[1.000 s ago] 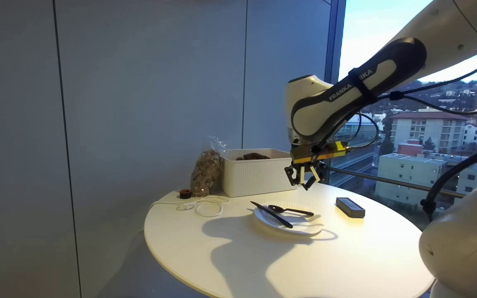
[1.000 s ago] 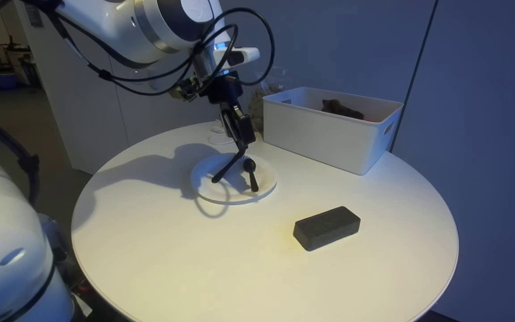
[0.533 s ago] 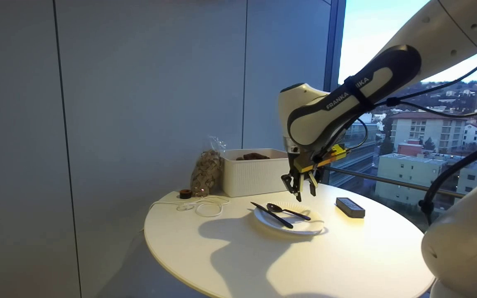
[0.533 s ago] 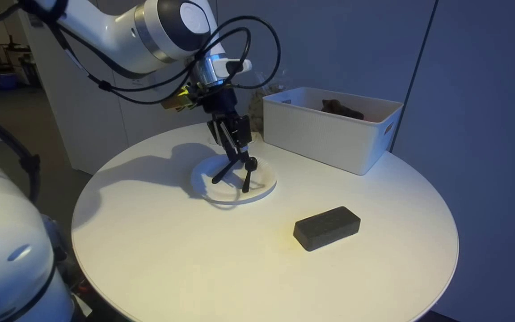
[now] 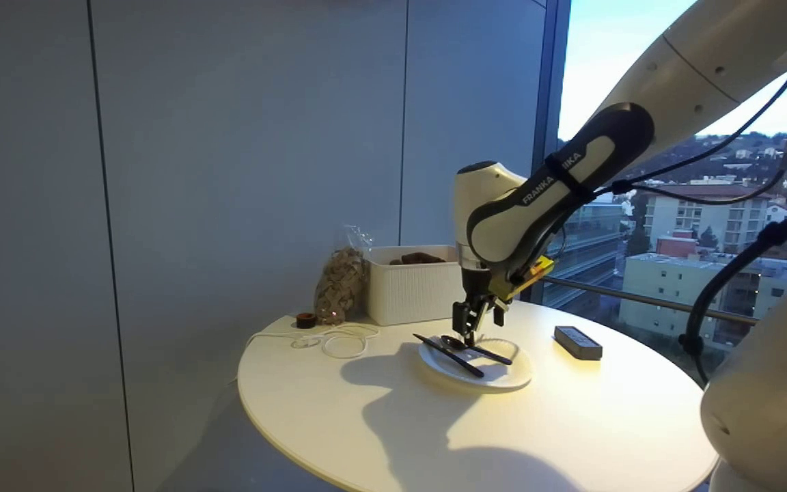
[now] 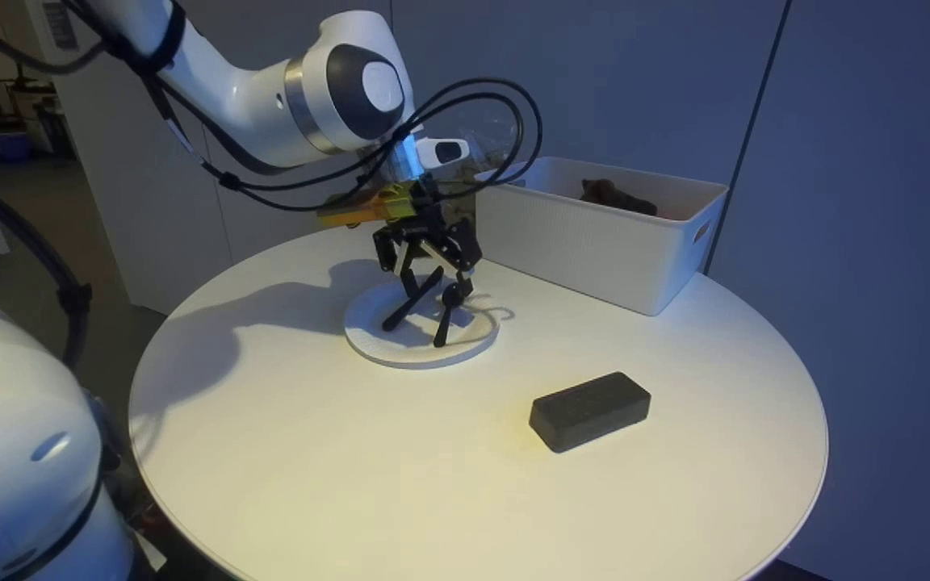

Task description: Put the spoon on the right side of the table then put the knife on the left.

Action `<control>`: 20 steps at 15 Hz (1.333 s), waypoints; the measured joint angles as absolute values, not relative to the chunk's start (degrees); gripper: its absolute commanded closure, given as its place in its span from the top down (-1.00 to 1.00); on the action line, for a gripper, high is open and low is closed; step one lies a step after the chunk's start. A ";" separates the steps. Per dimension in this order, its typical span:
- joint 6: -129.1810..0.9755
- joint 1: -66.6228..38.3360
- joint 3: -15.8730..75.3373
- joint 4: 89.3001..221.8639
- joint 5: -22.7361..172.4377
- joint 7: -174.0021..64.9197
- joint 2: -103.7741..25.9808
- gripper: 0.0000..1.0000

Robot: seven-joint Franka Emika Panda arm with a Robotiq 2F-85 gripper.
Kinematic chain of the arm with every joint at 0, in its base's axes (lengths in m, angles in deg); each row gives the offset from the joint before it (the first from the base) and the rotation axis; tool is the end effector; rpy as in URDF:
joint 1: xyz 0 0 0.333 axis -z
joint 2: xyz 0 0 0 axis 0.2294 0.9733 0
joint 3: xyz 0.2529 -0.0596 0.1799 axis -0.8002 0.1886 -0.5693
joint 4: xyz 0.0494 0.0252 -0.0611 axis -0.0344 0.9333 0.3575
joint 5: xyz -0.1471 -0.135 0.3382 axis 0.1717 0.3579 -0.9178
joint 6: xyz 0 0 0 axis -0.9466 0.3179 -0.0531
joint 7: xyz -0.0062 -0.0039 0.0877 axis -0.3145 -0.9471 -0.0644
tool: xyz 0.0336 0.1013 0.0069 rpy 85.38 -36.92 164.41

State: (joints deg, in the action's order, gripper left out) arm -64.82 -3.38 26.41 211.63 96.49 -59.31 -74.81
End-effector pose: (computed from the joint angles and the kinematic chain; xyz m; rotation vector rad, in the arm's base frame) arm 0.4143 -0.0823 0.3849 2.8224 -0.0791 0.1498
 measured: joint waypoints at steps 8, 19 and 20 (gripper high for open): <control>-69.45 -8.37 31.87 209.53 83.98 -32.77 -67.75 1.00; -64.58 -10.08 37.02 206.77 63.57 -8.70 -66.90 1.00; -63.57 -10.05 37.54 206.35 62.45 -7.94 -66.90 1.00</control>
State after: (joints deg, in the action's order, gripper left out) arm -63.57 -10.05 37.54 206.35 62.45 -7.94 -66.90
